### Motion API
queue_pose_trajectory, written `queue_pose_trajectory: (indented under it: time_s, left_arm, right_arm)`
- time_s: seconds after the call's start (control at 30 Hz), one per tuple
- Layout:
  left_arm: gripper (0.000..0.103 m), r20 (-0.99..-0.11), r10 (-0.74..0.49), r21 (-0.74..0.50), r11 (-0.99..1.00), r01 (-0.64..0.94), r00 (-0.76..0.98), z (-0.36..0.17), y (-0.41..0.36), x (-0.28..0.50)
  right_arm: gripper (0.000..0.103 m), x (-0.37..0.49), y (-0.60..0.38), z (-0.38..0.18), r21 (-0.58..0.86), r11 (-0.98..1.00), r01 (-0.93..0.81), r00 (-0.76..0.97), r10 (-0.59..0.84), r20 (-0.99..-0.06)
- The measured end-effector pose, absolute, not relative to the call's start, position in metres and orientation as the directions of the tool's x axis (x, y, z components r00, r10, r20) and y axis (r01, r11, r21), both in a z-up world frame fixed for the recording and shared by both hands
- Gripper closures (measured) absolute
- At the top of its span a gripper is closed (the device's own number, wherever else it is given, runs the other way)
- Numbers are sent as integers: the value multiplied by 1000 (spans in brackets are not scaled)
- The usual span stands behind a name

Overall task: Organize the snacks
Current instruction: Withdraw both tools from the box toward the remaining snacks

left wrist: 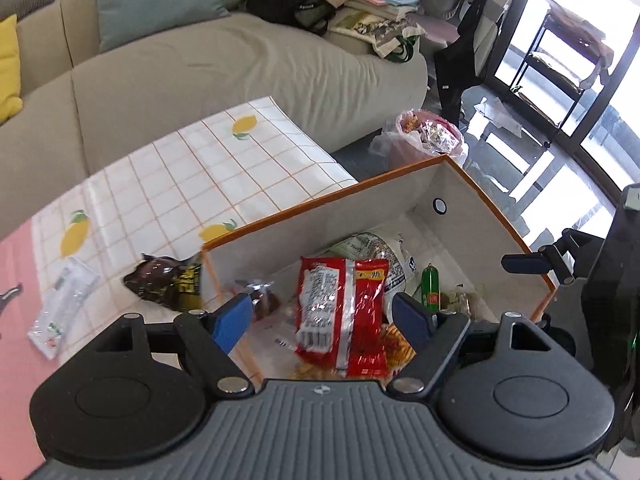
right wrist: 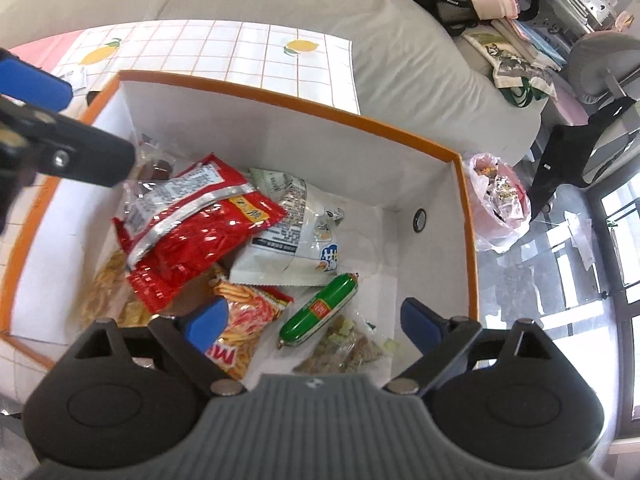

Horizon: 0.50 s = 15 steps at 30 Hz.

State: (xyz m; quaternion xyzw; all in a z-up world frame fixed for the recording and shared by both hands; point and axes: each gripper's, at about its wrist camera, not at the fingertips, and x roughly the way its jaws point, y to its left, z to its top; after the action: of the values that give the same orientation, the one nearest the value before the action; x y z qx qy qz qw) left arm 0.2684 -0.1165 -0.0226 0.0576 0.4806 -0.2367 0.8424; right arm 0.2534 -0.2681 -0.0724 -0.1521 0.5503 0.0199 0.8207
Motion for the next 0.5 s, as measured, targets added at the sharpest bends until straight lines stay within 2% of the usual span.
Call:
queue_pose_trajectory:
  time_s: [0.37,0.5]
  left_arm:
    - [10,-786,-348,-163,914,372,511,6,-46,228]
    - [11,-770,-320,-138,928,346,552,10,-20,213]
  right_arm:
    - [11,216,-228,-19,-53,994,-100,535,9,-845]
    - [11,204,-201,-11,-17,995,-96,587,43,-808]
